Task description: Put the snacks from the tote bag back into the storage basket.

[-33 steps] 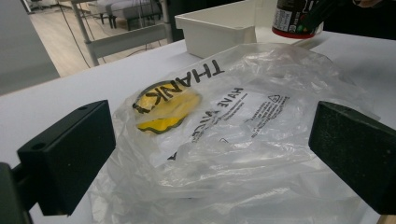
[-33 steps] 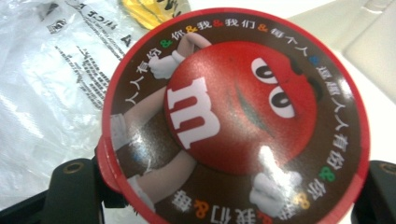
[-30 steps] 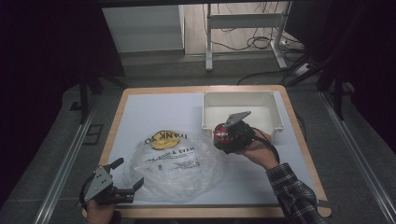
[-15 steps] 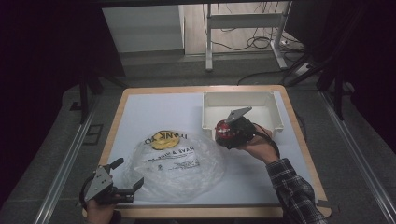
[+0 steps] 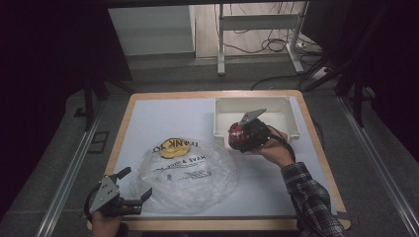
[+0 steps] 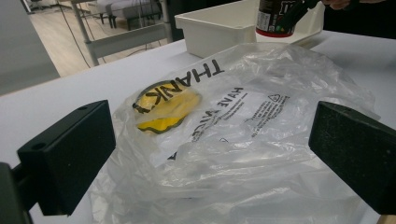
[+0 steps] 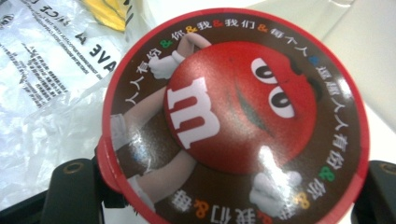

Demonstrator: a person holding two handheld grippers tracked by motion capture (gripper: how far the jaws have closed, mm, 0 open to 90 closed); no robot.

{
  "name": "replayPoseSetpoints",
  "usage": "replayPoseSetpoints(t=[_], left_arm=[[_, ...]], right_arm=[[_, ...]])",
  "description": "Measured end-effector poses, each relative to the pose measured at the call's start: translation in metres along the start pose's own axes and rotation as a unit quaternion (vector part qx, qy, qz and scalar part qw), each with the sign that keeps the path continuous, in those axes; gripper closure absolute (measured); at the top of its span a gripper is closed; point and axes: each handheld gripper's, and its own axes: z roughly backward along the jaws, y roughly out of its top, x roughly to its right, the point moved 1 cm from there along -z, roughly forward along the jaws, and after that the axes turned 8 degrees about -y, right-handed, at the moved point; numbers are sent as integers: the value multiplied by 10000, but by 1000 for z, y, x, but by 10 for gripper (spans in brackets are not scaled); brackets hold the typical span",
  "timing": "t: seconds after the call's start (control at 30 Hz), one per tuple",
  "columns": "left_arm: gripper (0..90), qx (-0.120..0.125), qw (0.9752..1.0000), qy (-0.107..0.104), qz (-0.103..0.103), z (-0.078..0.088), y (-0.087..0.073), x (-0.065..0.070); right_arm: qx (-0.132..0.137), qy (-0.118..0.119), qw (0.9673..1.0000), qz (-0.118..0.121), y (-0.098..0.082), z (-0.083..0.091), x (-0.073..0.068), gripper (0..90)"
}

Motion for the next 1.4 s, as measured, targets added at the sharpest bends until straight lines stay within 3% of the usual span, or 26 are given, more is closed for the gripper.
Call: replayPoseSetpoints(t=[0.57, 0.9, 1.4], left_arm=[[6, 17, 10000, 14, 8, 0, 0, 0], [5, 179, 9998, 8, 61, 3, 1, -1], [5, 169, 9999, 9, 6, 3, 1, 0]], right_arm=[[5, -19, 10000, 7, 8, -13, 15, 257], [-23, 2, 10000, -31, 7, -25, 24, 257], [-43, 79, 9999, 133, 10, -43, 30, 257]])
